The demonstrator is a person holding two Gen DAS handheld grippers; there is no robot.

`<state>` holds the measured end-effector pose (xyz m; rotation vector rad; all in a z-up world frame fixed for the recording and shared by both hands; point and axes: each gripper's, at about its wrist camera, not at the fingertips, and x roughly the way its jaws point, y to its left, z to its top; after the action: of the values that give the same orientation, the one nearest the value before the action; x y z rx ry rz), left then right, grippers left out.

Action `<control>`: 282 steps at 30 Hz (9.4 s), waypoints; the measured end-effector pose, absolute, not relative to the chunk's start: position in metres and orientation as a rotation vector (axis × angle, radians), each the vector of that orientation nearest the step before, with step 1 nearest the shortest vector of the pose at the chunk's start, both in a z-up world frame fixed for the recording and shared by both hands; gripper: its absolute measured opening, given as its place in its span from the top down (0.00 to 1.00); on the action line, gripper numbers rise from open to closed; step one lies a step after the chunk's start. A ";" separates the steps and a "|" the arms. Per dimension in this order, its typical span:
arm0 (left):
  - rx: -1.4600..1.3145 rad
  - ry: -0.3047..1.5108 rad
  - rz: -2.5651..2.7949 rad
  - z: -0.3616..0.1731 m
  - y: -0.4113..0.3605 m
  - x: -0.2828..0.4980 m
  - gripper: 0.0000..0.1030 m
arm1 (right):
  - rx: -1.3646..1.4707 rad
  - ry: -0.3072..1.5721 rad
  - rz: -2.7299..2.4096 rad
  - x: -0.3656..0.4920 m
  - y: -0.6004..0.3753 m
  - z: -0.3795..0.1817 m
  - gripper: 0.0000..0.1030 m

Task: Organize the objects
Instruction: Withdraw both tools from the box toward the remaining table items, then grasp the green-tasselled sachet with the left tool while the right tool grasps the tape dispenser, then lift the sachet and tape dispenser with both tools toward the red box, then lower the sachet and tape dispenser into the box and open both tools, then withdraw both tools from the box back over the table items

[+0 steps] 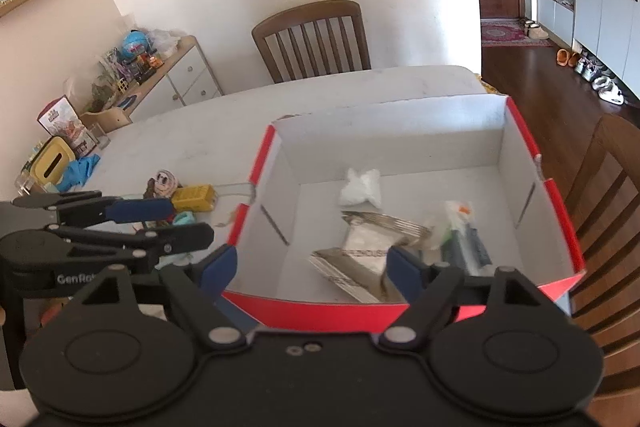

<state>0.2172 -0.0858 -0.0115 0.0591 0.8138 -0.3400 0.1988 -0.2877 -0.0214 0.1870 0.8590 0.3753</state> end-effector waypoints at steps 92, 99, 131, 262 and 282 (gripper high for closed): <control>-0.167 0.926 -0.257 -0.127 0.150 0.288 0.45 | 0.007 1.029 0.468 0.253 -0.012 -0.139 0.43; -0.176 0.920 -0.259 -0.118 0.150 0.274 0.47 | 0.043 1.019 0.492 0.241 -0.024 -0.132 0.49; -0.156 0.989 -0.275 -0.082 0.090 0.194 0.47 | 0.190 0.937 0.509 0.161 -0.133 -0.083 0.53; -0.037 0.809 -0.308 0.005 0.000 0.221 0.12 | 0.155 0.740 0.473 0.201 -0.203 -0.005 0.06; -0.109 0.836 -0.219 -0.050 0.107 0.253 0.00 | 0.111 0.803 0.447 0.232 -0.125 -0.032 0.05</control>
<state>0.2525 0.1066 -0.0495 -0.1095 0.8363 -0.2194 0.2321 -0.1249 -0.0318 0.1114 0.8034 0.4466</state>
